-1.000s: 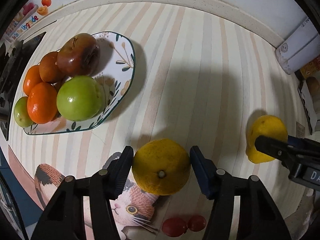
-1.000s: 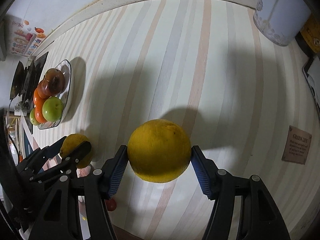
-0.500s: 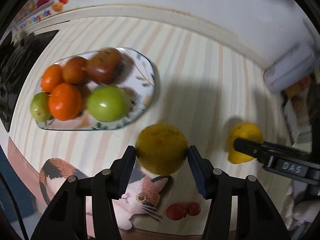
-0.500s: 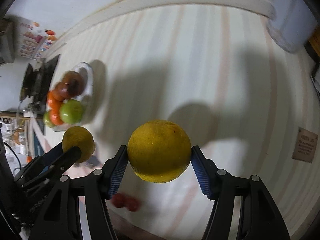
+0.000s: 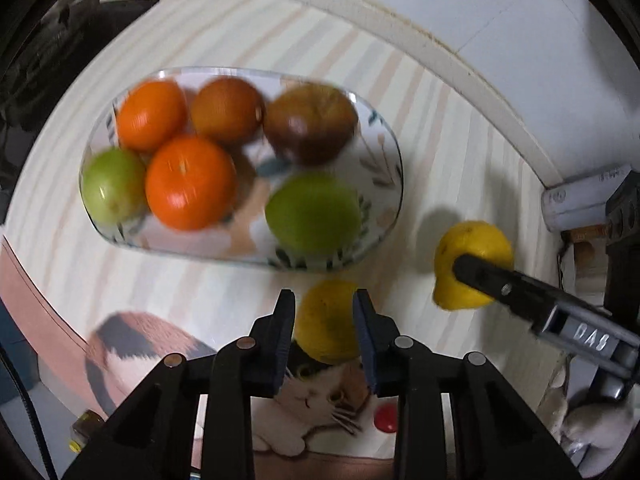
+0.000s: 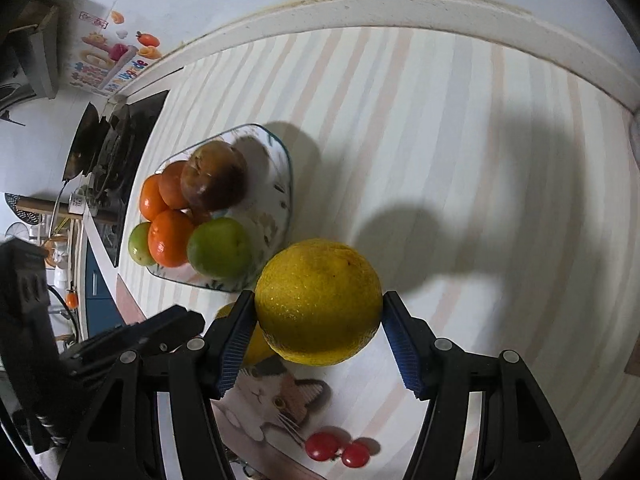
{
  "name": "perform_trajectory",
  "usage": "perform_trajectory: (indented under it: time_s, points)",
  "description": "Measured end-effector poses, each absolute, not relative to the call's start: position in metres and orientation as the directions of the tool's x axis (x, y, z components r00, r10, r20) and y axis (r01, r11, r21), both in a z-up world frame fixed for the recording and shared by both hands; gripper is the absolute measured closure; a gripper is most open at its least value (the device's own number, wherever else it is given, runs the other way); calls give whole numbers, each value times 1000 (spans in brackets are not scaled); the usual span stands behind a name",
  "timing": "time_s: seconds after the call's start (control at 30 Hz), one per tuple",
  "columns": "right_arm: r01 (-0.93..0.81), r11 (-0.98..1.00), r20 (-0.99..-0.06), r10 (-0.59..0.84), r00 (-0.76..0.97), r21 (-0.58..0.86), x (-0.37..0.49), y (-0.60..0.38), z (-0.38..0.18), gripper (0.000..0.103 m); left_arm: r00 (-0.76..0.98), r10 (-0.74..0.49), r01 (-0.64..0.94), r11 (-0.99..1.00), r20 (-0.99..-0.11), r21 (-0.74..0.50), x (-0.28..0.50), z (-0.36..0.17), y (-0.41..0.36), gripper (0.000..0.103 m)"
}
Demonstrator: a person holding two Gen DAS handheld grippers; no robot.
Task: Organize fruits
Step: 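Carry both lemons toward the floral plate with both grippers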
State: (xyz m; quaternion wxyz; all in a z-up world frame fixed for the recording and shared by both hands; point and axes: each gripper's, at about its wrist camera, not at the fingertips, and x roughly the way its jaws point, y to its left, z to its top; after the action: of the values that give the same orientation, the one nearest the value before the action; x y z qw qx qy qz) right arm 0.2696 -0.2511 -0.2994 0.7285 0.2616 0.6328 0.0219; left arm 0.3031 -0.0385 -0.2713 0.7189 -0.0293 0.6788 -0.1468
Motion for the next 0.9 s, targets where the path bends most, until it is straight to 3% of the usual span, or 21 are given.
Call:
perform_trajectory:
  time_s: [0.07,0.33,0.53,0.73,0.9]
  points:
    - [314,861,-915,354,194,400,265,-256,-304,37,19,-236,179,957,-971,-229,297,-280,-44,59]
    - [374,849,-926,325,190,374,242,-279,-309,37,-95,-208,260,939,-973,-226,277,-313,-75,52]
    - [392,838,-925,329,190,379,233,-284,-310,37,-100,-188,301,930,-977,-210,265,-317,-88,50]
    - [395,832,-921,335,201,389,227,-285,-306,37,-133,-292,244,917,-947,-317,263,-306,-77,50]
    - [409,827,-922,329,203,385,223,-290,-308,37,-153,-210,306,919,-966,-249,259,-325,-98,46]
